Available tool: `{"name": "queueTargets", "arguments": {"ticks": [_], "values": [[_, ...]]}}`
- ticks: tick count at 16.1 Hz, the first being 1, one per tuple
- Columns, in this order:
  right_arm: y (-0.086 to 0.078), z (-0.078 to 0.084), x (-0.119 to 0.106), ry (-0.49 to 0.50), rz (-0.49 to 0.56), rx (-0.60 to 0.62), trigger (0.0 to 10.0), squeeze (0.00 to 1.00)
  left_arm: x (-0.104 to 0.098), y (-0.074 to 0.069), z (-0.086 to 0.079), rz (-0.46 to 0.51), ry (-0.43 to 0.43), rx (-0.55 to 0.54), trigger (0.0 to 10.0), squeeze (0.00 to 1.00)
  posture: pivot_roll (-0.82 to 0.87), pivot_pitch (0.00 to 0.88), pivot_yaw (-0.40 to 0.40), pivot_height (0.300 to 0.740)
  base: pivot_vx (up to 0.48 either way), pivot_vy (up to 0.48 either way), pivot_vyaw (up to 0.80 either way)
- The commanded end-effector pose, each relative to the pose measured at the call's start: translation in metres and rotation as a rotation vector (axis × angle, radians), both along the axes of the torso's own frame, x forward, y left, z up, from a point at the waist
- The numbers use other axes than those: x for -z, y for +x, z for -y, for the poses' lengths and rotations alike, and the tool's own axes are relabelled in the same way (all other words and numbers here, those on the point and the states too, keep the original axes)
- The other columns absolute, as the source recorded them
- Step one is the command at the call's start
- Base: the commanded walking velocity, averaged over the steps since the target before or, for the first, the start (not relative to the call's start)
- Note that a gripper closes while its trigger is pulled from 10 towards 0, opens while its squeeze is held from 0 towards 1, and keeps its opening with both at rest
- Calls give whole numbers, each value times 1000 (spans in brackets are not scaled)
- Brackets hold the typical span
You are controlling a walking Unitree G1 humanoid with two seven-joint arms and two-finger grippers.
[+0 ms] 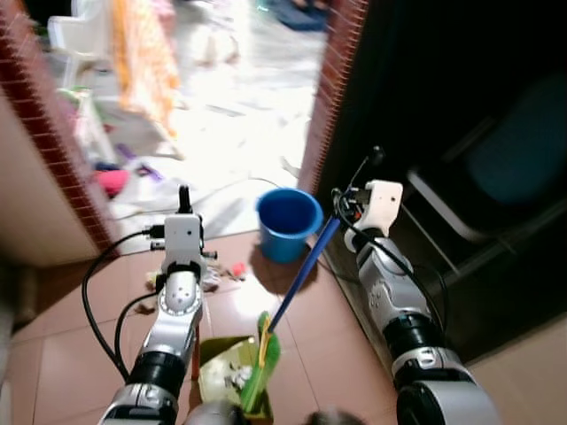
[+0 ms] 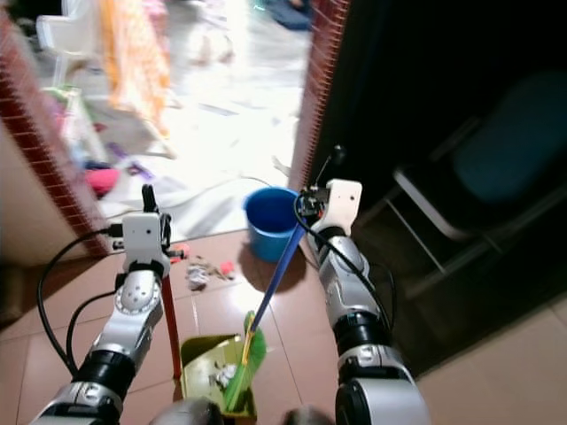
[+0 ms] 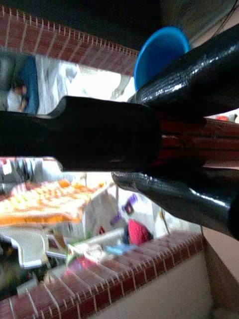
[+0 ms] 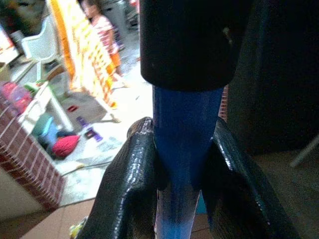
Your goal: Sweep floor
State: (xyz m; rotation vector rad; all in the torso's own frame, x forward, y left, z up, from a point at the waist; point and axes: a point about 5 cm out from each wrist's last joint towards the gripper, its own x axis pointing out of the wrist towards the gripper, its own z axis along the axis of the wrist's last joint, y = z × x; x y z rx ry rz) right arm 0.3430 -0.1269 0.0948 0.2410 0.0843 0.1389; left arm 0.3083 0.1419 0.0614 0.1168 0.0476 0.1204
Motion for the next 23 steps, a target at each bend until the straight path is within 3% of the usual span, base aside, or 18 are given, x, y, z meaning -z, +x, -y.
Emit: {"name": "queueTargets", "arguments": {"ticks": [1, 5, 10, 13, 16, 20, 23], "values": [[2, 1, -7, 8, 29, 8, 10000, 0, 3, -1, 1, -19, 11, 15, 10000, 0, -15, 0, -39, 740, 0, 480, 0], [3, 0, -7, 7, 32, 14, 10000, 0, 2, 1, 3, -18, 21, 34, 10000, 0, -15, 0, -32, 740, 0, 480, 0], [0, -1, -4, 8, 31, 18, 10000, 0, 1, 0, 7, 7, 21, 78, 10000, 0, -16, 0, -23, 740, 0, 0, 0], [1, -1, -4, 14, 33, 18, 10000, 0, 4, 2, 10, -25, -84, 73, 10000, 0, -18, 0, -24, 740, 0, 0, 0], [-3, -10, -3, 71, 23, -52, 10000, 0, 8, 7, 14, -63, -240, 89, 10000, 0, -46, 0, -35, 740, 0, 0, 0], [-2, -15, -15, 147, 62, -123, 10000, 0, 7, 15, 6, -81, -272, 28, 10000, 0, -50, 0, -38, 740, 0, 0, 0], [5, -13, -31, 104, 122, -198, 10000, 0, 7, 18, -3, -76, -285, 8, 10000, 0, -50, 0, -39, 740, 0, 0, 0]]}}
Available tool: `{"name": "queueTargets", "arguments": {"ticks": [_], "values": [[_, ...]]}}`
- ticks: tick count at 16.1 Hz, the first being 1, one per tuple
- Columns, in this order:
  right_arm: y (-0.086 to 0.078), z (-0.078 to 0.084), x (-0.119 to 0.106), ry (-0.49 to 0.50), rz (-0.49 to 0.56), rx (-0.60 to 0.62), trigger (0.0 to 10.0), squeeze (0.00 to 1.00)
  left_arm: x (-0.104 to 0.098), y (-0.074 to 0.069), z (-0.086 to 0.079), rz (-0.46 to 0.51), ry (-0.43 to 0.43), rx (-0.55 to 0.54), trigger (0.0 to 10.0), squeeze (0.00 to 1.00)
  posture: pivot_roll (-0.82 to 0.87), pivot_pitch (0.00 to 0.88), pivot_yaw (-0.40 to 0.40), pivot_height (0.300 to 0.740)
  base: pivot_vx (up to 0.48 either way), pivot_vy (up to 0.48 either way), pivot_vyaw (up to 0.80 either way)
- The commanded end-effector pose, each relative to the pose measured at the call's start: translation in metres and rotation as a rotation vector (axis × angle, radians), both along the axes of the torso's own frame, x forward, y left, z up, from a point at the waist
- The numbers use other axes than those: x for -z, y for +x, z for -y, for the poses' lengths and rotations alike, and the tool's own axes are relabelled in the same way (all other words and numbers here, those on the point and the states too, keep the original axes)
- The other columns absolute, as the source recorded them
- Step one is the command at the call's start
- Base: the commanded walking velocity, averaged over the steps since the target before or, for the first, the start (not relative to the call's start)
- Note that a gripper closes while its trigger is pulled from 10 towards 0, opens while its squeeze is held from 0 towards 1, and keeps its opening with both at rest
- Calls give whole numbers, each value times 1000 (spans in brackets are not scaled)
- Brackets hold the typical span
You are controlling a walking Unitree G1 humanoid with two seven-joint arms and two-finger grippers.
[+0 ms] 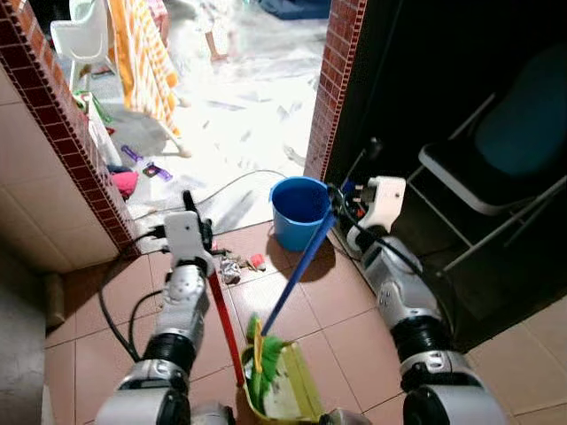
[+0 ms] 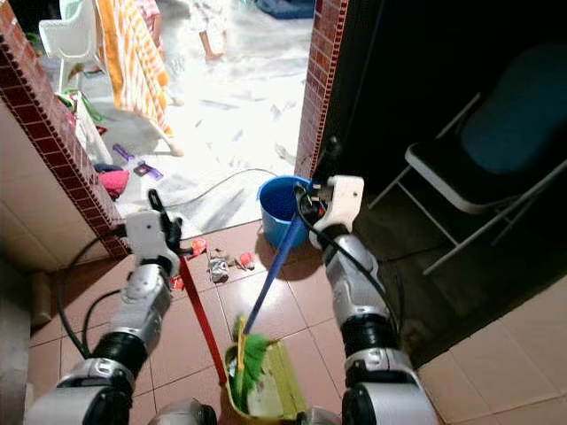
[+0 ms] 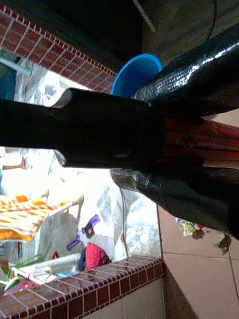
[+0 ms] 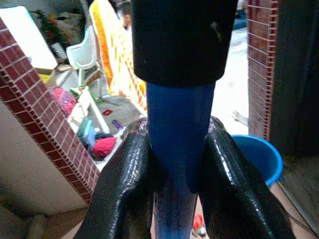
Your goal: Sweep floor
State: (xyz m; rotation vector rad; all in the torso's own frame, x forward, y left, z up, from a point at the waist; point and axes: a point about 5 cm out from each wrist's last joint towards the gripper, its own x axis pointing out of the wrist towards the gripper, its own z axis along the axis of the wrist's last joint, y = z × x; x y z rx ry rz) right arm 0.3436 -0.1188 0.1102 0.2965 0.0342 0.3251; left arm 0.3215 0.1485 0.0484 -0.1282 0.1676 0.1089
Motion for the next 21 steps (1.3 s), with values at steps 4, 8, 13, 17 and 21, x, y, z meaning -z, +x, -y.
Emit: {"name": "queueTargets", "arguments": {"ticks": [4, 8, 13, 17, 21], "values": [[6, -2, -31, 26, 128, -83, 10000, 0, -6, 5, -2, 37, -72, -21, 10000, 0, -58, 0, -38, 740, 0, 0, 0], [-1, -5, -40, -57, 206, -282, 10000, 0, -13, 8, -18, 66, -7, -80, 10000, 0, -60, 0, -40, 740, 0, 0, 0], [-6, 5, -32, -172, 196, -423, 10000, 0, -32, 14, -46, 153, 119, -105, 10000, 0, -53, 0, -52, 740, 0, 0, 0], [4, 31, -33, -250, 220, -121, 10000, 0, -36, 14, -54, 182, 128, -134, 10000, 0, -51, 0, -55, 740, 0, 0, 0], [-2, 43, -7, -309, 108, 125, 10000, 0, -47, 15, -55, 228, 141, -142, 10000, 0, -58, 0, -50, 740, 0, 0, 0]]}}
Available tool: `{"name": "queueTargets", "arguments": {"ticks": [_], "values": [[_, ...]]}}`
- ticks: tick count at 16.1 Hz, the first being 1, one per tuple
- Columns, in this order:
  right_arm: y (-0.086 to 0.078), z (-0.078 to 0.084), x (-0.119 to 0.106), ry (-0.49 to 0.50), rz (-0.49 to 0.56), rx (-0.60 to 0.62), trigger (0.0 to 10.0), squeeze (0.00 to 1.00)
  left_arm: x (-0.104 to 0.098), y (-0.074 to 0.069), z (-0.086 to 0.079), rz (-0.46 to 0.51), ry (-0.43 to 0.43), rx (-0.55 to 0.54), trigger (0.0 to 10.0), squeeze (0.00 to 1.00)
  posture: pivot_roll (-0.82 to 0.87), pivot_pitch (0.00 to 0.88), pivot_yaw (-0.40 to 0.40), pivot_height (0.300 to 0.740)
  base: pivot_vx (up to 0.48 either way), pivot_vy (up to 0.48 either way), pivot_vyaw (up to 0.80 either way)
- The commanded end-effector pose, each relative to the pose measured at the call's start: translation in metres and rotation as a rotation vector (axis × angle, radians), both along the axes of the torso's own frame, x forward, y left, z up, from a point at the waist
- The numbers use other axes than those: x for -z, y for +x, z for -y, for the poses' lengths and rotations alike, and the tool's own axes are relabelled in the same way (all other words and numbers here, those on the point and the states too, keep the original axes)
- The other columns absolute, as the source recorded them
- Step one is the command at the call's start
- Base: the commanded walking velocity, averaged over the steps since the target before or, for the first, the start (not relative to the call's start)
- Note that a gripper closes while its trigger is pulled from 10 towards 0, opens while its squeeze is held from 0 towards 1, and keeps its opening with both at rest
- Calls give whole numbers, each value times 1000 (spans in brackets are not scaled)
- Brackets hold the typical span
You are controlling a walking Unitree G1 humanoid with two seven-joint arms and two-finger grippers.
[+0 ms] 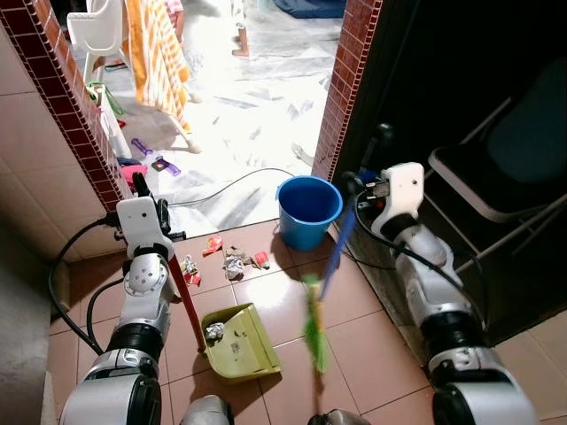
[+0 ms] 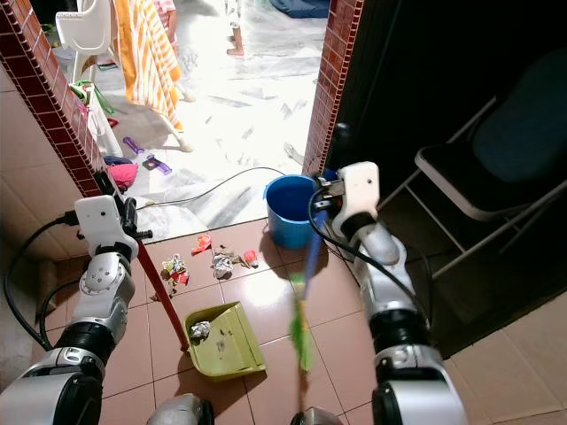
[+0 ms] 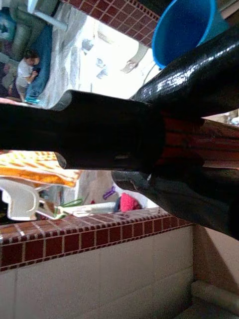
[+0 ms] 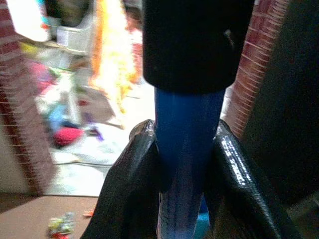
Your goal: Sweep floor
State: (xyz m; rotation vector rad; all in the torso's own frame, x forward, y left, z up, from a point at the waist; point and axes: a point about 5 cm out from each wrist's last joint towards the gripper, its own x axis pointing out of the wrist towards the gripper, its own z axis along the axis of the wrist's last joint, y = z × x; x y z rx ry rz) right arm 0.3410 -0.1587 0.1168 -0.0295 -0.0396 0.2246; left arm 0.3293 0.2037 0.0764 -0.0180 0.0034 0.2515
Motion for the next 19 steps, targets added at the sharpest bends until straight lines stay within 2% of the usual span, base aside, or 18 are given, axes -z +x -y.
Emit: {"name": "queueTargets", "arguments": {"ticks": [1, 4, 6, 10, 11, 13, 14, 15, 16, 19], "values": [[-3, 4, 9, 12, -29, 68, 10000, 0, -27, 9, 0, 117, 35, 4, 10000, 0, -57, 0, -51, 740, 0, 0, 0], [-13, 3, 31, 24, -93, 152, 10000, 0, -51, 11, -3, 214, 68, -12, 10000, 0, -47, 0, -53, 740, 0, 0, 0], [-19, 7, 44, 17, -135, 222, 10000, 0, -85, 13, -10, 326, 75, -41, 10000, 0, -37, 0, -56, 740, 0, 0, 0], [-18, 6, 48, 38, -166, 231, 10000, 0, -136, 17, -10, 488, 41, -71, 10000, 0, -36, 0, -57, 740, 0, 0, 0], [-17, 3, 47, 45, -161, 223, 10000, 0, -159, 18, -9, 547, 19, -87, 10000, 0, -35, 0, -56, 740, 0, 0, 0], [-17, -2, 47, 76, -160, 213, 10000, 0, -184, 20, -7, 604, -10, -98, 10000, 0, -36, 0, -51, 740, 0, 0, 0], [-16, -5, 44, 87, -139, 205, 10000, 0, -195, 23, -2, 616, -72, -85, 10000, 0, -38, 0, -50, 740, 0, 0, 0], [-16, -8, 42, 78, -128, 191, 10000, 0, -205, 23, 5, 643, -31, -55, 10000, 0, -41, 0, -45, 740, 0, 0, 0], [-16, -9, 41, 88, -123, 189, 10000, 0, -209, 22, 9, 657, -15, -36, 10000, 0, -43, 0, -43, 740, 0, 0, -606], [-16, -10, 41, 103, -126, 179, 10000, 0, -207, 21, 16, 641, -45, -8, 10000, 0, -49, 0, -37, 740, 91, 0, -267]]}}
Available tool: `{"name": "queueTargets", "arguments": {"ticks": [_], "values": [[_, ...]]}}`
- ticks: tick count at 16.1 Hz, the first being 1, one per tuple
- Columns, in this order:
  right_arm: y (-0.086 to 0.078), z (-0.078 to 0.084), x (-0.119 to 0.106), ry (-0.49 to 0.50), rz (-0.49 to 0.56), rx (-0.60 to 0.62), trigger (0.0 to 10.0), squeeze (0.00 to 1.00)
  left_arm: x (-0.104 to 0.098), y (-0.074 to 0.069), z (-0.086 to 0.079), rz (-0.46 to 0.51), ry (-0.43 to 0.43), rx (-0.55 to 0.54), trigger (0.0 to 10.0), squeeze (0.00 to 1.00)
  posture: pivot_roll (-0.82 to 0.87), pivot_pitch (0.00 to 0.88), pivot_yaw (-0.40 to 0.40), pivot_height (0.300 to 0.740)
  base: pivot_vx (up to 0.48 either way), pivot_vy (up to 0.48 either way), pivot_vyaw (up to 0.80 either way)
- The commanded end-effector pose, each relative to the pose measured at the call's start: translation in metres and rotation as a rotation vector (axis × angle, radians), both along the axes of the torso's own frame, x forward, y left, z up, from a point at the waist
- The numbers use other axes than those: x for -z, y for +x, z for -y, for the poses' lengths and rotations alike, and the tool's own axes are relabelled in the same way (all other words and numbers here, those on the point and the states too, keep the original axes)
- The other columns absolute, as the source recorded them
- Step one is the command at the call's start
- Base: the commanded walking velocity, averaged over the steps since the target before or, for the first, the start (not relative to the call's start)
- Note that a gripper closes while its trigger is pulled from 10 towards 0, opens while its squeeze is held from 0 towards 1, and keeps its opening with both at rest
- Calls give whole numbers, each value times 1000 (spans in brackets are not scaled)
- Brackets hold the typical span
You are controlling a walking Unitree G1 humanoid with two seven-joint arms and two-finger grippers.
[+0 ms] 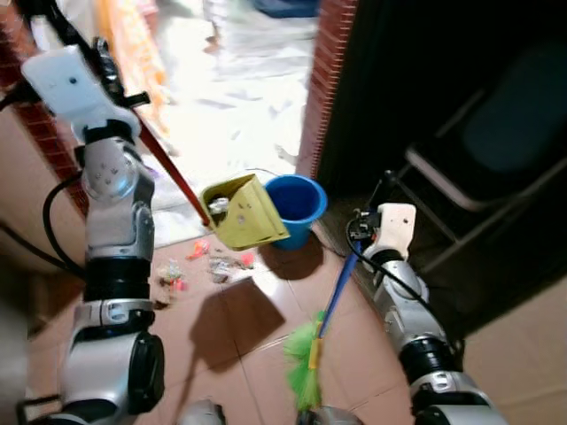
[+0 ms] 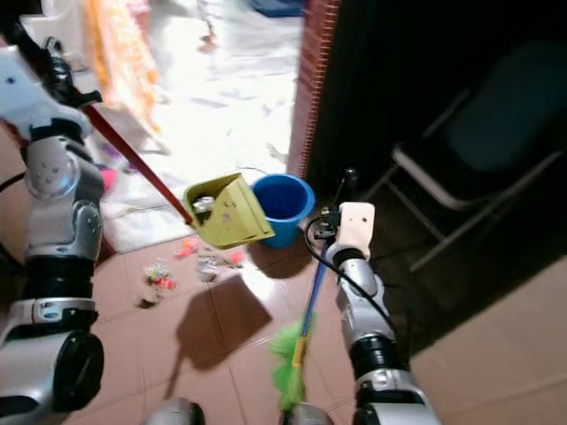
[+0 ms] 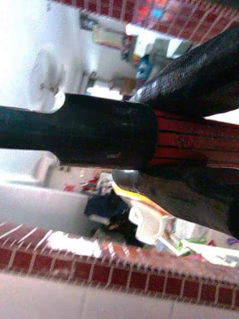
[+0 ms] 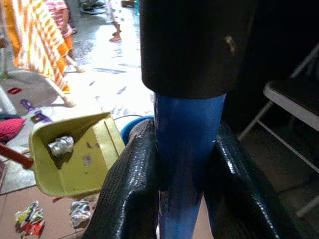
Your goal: Sweep floor
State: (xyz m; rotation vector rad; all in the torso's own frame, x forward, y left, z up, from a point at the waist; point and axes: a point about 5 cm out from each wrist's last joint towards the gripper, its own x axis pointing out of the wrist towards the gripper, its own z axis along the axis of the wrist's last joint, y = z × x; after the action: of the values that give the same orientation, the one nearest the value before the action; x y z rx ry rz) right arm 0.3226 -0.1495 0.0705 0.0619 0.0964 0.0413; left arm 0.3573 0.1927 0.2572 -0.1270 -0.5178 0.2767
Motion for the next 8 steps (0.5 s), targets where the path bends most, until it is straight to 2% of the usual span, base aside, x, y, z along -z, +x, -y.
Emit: {"name": "queueTargets", "arguments": {"ticks": [1, 8], "values": [[2, -2, -5, 32, 19, -7, 10000, 0, -27, -7, 6, 114, 5, 28, 10000, 0, -48, 0, -37, 740, 300, 0, 0], [3, -10, -7, 71, 27, -50, 10000, 0, -34, -10, 5, 124, 3, 22, 10000, 0, -45, 0, -36, 740, 368, 0, 0]]}}
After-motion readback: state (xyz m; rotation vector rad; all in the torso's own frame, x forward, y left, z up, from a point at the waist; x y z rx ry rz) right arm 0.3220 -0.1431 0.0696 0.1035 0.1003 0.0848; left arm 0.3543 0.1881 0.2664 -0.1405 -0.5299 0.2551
